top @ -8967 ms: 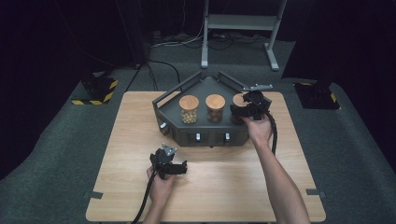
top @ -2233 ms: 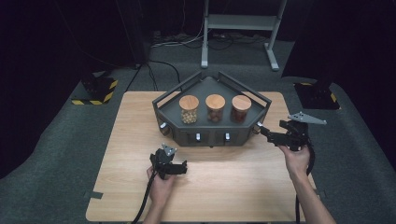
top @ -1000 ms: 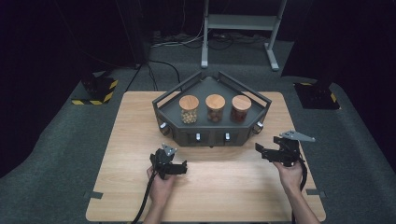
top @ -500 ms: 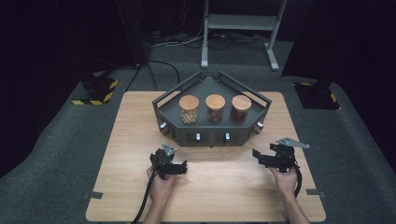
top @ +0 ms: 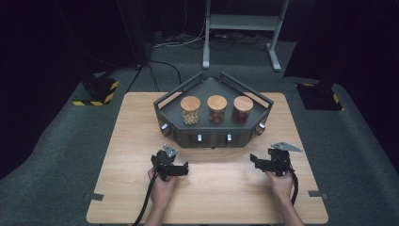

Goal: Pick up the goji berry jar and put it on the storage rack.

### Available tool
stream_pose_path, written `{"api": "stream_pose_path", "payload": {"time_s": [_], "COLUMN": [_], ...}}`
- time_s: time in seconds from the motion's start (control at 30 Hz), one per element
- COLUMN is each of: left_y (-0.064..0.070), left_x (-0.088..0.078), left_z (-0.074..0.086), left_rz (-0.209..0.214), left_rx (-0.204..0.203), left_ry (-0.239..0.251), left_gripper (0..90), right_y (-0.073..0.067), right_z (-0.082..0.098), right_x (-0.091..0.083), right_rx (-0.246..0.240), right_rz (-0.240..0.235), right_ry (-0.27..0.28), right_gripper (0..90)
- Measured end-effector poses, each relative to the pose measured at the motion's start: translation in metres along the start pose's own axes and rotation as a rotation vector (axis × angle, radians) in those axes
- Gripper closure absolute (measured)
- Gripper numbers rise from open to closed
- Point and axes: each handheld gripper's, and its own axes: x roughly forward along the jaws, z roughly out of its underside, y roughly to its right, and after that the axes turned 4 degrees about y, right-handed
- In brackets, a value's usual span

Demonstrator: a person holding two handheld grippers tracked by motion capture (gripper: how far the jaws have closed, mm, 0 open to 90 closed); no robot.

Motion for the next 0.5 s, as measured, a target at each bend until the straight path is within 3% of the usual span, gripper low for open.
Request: {"api": "stream_pose_path", "payload": {"time_s": [0.33,0.5], "left_y": [0.001,0.0], "left_x": [0.0,0.0], "left_z": [0.0,0.0], "left_rz": [-0.004,0.002], "left_rx": [0.001,0.001], "left_ry": [0.001,0.0], "left_gripper": [2.1,2.1], "right_y": [-0.008,-0.017], "right_z": [0.003,0.004], "right_x": [0.012,0.022], "right_rx": [-0.031,-0.072], "right_rz": [0.028,0.052], "right_ry": [-0.052,-0.087], "right_gripper": [9.6,9.3]}}
